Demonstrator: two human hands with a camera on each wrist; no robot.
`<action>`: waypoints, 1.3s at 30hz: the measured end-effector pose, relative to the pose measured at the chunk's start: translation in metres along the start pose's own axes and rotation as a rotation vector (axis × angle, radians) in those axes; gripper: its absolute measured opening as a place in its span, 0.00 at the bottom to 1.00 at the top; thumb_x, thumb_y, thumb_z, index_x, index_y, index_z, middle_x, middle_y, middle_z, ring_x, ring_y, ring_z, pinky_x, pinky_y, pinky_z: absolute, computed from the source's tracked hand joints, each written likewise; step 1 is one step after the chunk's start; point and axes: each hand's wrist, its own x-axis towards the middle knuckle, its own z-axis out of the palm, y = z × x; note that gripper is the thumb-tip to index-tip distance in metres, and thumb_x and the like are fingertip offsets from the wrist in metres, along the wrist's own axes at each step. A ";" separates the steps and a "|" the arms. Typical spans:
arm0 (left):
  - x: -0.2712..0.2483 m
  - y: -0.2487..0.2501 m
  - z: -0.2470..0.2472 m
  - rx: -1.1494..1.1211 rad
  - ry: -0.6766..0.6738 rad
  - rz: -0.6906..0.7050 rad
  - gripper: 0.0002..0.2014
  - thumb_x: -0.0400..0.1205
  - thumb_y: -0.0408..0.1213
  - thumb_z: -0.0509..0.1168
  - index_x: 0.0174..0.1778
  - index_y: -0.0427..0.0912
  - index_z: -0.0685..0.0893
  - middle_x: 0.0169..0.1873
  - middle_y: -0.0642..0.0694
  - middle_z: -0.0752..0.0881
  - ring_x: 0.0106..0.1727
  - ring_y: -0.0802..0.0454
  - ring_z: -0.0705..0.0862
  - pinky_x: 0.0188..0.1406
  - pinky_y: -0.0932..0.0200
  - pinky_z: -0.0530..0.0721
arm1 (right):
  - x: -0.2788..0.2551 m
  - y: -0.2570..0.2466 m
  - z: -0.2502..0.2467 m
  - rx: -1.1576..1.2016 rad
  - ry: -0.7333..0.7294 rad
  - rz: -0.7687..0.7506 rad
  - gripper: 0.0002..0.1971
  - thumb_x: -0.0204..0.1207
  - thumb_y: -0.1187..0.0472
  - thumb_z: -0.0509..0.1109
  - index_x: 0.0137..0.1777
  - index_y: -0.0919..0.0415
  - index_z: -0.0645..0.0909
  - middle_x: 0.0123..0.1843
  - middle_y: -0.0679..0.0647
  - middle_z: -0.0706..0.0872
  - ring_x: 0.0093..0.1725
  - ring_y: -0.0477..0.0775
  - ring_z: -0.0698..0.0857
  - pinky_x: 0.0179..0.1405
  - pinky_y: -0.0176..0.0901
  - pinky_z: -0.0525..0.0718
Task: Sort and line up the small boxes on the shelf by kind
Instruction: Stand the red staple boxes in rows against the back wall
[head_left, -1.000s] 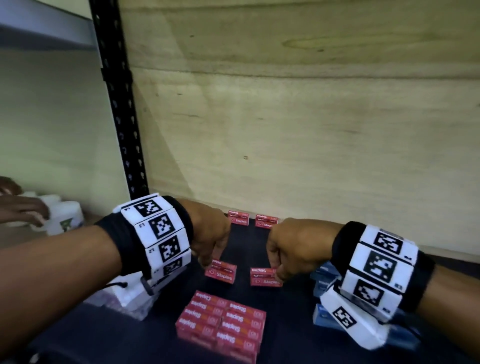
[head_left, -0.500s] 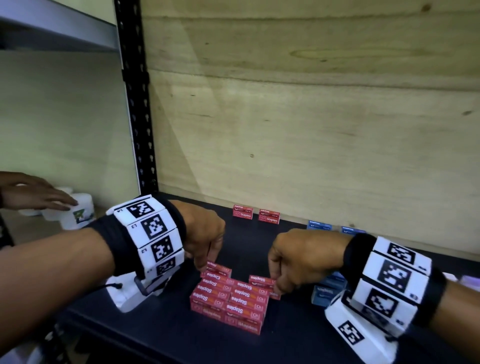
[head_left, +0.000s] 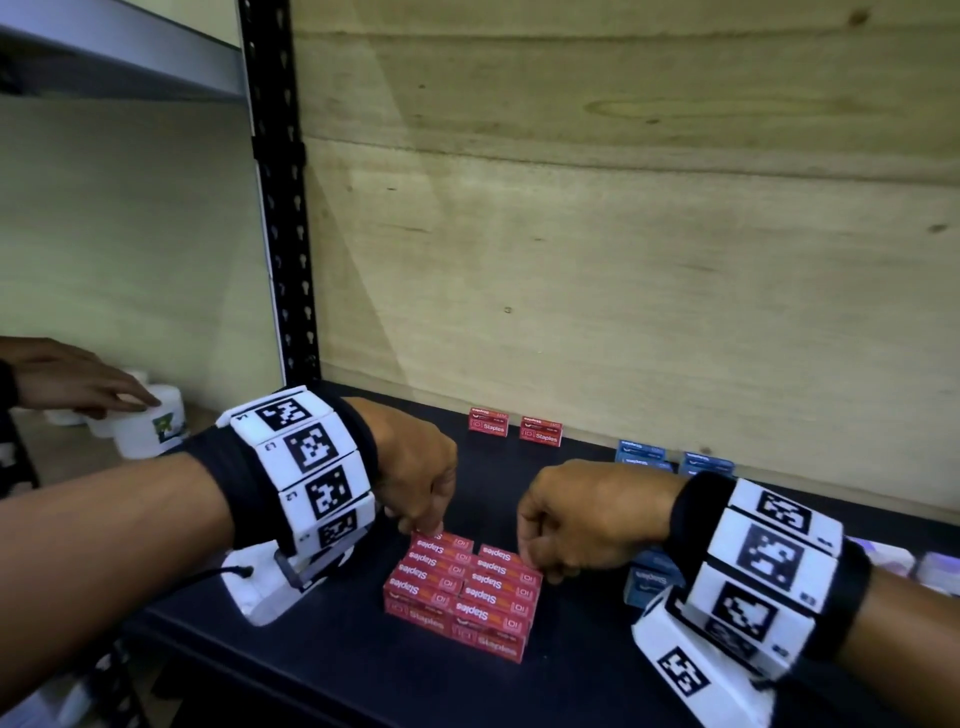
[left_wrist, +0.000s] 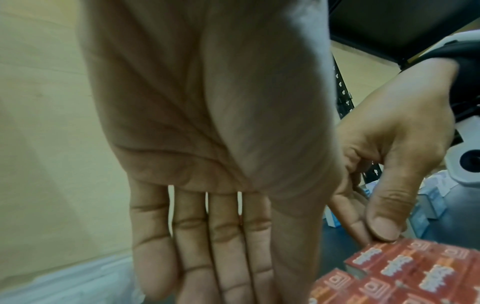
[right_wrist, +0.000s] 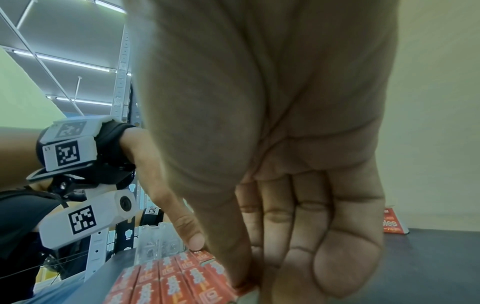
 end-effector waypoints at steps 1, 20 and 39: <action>0.000 0.001 0.000 0.002 0.002 0.008 0.07 0.82 0.44 0.69 0.40 0.49 0.89 0.46 0.52 0.92 0.53 0.55 0.88 0.57 0.59 0.84 | 0.001 -0.001 0.000 -0.012 0.002 -0.007 0.08 0.83 0.54 0.68 0.52 0.52 0.89 0.43 0.44 0.93 0.28 0.31 0.82 0.35 0.28 0.77; 0.029 -0.007 -0.036 0.146 0.265 -0.028 0.11 0.82 0.54 0.67 0.51 0.52 0.87 0.38 0.59 0.83 0.46 0.54 0.83 0.45 0.57 0.79 | 0.030 0.034 -0.042 -0.126 0.090 0.115 0.12 0.79 0.45 0.71 0.53 0.51 0.88 0.45 0.45 0.91 0.48 0.49 0.88 0.49 0.42 0.83; 0.140 -0.038 -0.090 0.213 0.229 -0.065 0.18 0.78 0.45 0.75 0.64 0.51 0.84 0.46 0.54 0.82 0.52 0.51 0.81 0.48 0.56 0.77 | 0.129 0.095 -0.076 -0.327 0.114 0.262 0.13 0.78 0.53 0.74 0.58 0.58 0.87 0.56 0.54 0.90 0.52 0.57 0.89 0.45 0.44 0.84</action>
